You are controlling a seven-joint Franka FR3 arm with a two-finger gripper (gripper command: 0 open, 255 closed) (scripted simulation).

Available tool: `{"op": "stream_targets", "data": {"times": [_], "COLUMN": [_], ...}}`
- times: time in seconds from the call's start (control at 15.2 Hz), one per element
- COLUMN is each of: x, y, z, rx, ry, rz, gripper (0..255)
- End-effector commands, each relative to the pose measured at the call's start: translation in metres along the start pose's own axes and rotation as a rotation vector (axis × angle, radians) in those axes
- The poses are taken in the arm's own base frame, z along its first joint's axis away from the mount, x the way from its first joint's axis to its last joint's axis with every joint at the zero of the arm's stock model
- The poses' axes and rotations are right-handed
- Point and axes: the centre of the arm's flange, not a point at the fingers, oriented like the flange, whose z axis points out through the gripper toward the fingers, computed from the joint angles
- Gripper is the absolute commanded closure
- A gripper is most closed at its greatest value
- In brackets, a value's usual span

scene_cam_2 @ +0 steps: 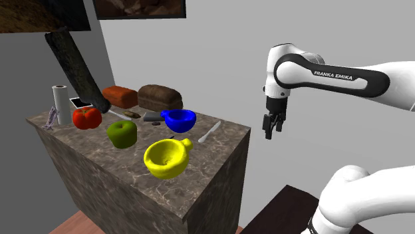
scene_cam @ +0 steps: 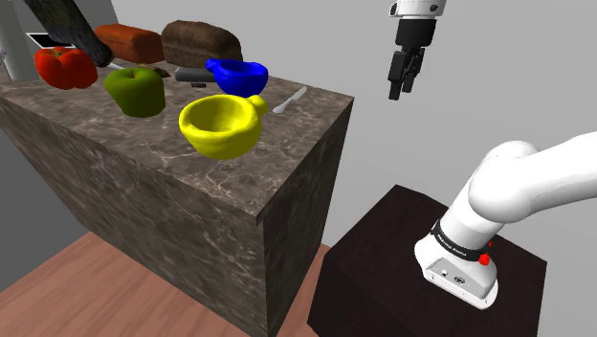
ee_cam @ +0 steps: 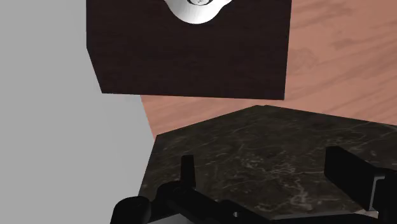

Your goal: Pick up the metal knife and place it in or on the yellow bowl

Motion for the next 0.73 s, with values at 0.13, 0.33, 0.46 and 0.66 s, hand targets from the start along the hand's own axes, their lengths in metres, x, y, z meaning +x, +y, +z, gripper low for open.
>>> {"op": "stream_targets", "data": {"times": [0.13,0.33,0.46,0.66], "x": [0.018,0.049,0.07,0.104], "y": [-0.015,-0.034,-0.043,-0.053], "z": [0.003,0.006,0.008,0.01], "rx": [0.02,0.05,0.07,0.1], "ry": [0.004,0.01,0.014,0.021], "rz": [0.108,0.27,0.377,0.539], "gripper": [0,0,0,0]}}
